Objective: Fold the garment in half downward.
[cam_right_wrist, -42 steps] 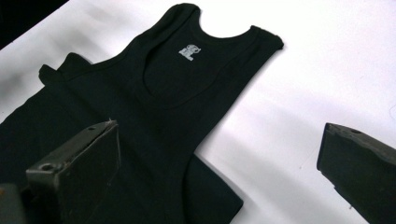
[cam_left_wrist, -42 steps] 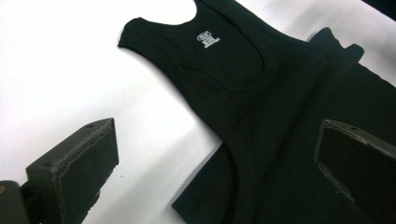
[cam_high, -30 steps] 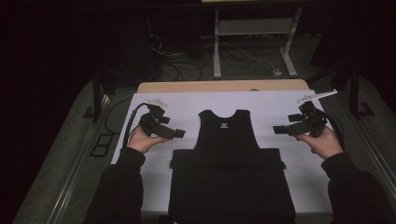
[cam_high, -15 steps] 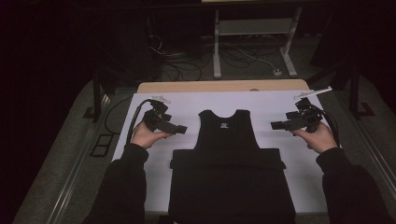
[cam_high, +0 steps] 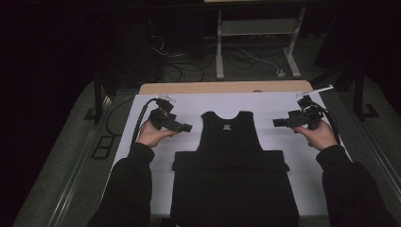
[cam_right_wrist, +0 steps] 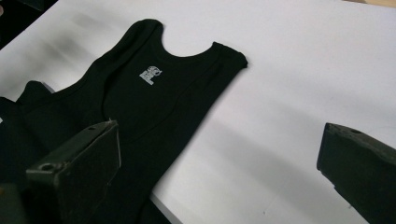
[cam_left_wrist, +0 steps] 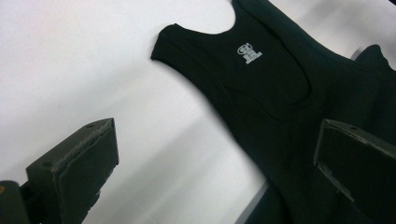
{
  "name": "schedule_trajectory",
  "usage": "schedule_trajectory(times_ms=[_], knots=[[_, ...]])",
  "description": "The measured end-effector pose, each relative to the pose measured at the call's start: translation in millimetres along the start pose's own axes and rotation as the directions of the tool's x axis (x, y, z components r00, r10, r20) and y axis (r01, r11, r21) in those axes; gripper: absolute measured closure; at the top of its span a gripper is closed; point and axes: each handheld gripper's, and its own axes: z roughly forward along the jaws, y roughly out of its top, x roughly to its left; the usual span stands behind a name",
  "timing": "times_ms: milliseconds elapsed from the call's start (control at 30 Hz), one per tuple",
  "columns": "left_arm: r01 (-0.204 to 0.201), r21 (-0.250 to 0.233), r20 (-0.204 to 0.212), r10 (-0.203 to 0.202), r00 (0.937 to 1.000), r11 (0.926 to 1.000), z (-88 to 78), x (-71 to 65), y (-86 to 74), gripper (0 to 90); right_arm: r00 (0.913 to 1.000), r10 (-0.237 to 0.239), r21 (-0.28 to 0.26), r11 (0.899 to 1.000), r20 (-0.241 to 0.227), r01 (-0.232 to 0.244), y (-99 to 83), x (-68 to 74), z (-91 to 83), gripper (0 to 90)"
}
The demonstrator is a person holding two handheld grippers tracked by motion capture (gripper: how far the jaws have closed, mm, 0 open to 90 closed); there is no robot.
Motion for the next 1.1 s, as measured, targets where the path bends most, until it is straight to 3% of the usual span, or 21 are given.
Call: schedule_trajectory(times_ms=[833,1100], knots=[[0.038,-0.006,0.016,-0.038,0.9992,0.9993,32.9,7.5,5.6,0.0,0.9995,-0.015,0.022,1.0,-0.029,0.016,6.4,1.4,37.6,0.0],[0.027,0.011,0.028,-0.027,0.9993,0.9996,44.8,8.8,3.8,0.0,0.9992,-0.013,0.039,0.999,-0.039,0.015,5.7,3.7,47.9,0.0]])
